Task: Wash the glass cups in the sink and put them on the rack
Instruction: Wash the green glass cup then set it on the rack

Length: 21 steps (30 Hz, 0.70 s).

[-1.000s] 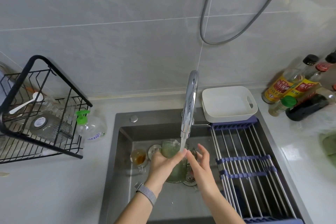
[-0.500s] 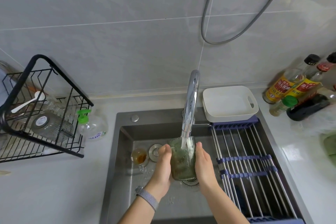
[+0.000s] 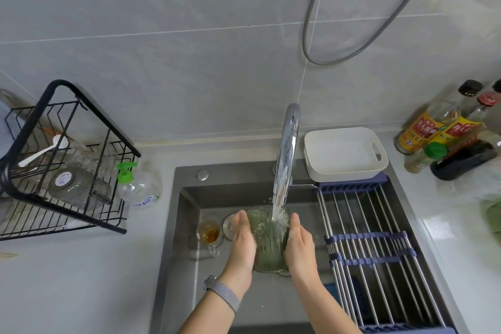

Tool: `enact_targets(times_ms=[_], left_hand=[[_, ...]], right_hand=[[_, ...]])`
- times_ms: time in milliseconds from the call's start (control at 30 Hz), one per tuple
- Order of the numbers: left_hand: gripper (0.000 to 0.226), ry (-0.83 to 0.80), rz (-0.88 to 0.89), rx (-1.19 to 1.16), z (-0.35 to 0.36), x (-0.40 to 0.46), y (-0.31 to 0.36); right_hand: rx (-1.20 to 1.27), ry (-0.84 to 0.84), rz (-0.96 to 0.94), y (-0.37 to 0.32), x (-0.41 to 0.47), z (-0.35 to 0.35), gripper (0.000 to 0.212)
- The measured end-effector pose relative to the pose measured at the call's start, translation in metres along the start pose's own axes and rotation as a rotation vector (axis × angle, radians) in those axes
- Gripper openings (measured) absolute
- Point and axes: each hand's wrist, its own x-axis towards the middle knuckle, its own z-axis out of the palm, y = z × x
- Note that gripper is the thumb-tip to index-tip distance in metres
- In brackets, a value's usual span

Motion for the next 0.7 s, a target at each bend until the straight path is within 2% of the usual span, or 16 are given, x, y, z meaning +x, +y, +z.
enact_targets(times_ms=[67,133,200,267,367,467,567,633,700], left_hand=[[0.051,0.004,0.046,0.051,0.002,-0.001,0.002],[0.061,-0.022,0.082,0.120,0.002,-0.002,0.003],[0.053,-0.085,0.106,0.199,0.003,-0.003,0.001],[0.041,-0.147,0.140,0.293,0.004,-0.004,0.000],[0.059,-0.164,0.147,0.307,0.000,-0.001,-0.003],[0.065,-0.203,0.105,0.319,-0.003,0.000,-0.002],[0.085,-0.243,0.156,0.357,-0.001,-0.004,-0.004],[0.073,-0.242,0.172,0.386,0.002,-0.006,-0.007],[0.040,-0.204,0.167,0.390,0.005,-0.007,-0.007]], right_hand=[[0.098,-0.093,0.006,0.001,-0.003,0.002,0.069],[0.136,-0.147,0.021,0.002,-0.001,0.003,0.073],[0.122,-0.113,0.056,0.004,0.004,0.000,0.077],[0.150,-0.023,0.178,0.006,0.013,-0.005,0.072],[0.188,0.002,0.247,0.001,0.012,-0.008,0.060],[0.272,-0.051,0.211,-0.003,-0.001,-0.006,0.062],[0.254,-0.025,0.168,0.002,-0.006,-0.005,0.068],[0.217,0.047,0.190,0.010,0.000,-0.006,0.072],[0.219,0.086,0.224,0.017,0.008,-0.006,0.066]])
